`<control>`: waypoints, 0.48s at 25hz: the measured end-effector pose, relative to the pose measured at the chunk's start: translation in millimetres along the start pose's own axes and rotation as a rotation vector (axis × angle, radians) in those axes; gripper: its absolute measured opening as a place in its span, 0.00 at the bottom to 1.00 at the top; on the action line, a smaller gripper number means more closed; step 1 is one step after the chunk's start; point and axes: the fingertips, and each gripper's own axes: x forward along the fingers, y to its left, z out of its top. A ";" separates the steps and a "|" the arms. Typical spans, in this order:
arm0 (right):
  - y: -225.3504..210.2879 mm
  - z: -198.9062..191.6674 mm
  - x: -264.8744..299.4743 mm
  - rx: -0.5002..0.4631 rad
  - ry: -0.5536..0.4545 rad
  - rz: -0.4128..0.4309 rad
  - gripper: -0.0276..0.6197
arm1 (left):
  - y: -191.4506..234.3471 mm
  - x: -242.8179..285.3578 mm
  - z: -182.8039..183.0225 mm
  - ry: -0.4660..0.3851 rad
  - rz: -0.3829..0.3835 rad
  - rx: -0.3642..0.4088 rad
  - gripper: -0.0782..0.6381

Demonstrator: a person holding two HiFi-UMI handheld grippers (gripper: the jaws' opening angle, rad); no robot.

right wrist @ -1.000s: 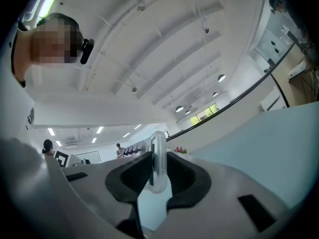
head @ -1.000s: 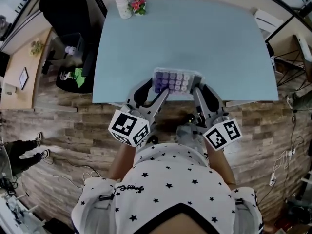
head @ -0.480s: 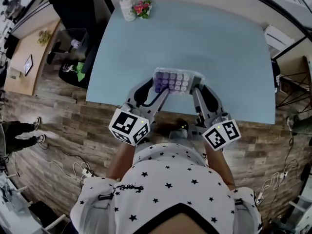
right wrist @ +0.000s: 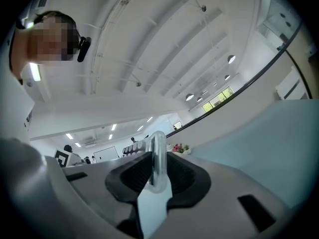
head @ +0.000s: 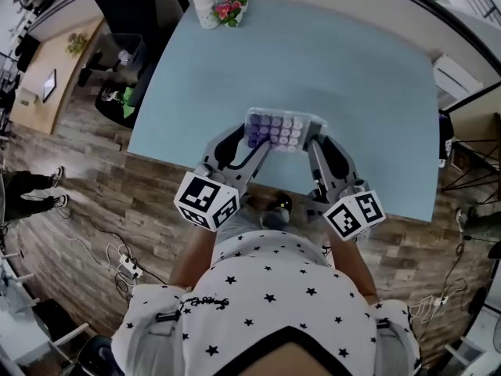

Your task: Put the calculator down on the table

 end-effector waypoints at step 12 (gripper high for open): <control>-26.1 -14.2 15.7 0.034 0.035 -0.051 0.15 | 18.2 26.8 -17.8 0.063 -0.021 -0.032 0.41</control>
